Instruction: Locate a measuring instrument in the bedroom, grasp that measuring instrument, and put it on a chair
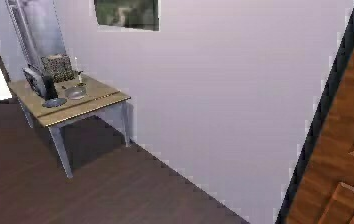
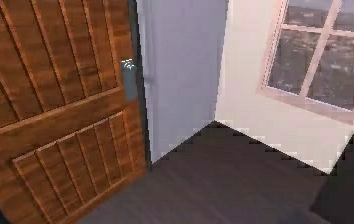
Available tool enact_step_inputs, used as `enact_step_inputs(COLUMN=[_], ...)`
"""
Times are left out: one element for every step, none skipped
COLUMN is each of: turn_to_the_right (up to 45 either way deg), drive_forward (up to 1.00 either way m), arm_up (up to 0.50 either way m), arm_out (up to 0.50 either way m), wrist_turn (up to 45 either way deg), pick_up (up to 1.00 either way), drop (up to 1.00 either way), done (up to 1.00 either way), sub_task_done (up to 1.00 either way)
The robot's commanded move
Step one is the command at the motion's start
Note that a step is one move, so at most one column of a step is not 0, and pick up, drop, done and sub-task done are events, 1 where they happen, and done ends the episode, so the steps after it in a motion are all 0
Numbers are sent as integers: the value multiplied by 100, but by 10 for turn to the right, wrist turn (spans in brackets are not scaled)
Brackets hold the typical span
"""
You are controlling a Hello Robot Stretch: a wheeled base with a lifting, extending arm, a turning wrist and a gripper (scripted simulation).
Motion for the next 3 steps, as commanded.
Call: enact_step_inputs(turn_to_the_right=[450, 210, 0], drive_forward=[0, 0, 10], arm_up=[0, 0, 0], arm_out=[0, 0, 0], wrist_turn=[0, 0, 0], pick_up=[0, 0, 0], drop=[0, 0, 0], done=[0, 0, 0], sub_task_done=[0, 0, 0])
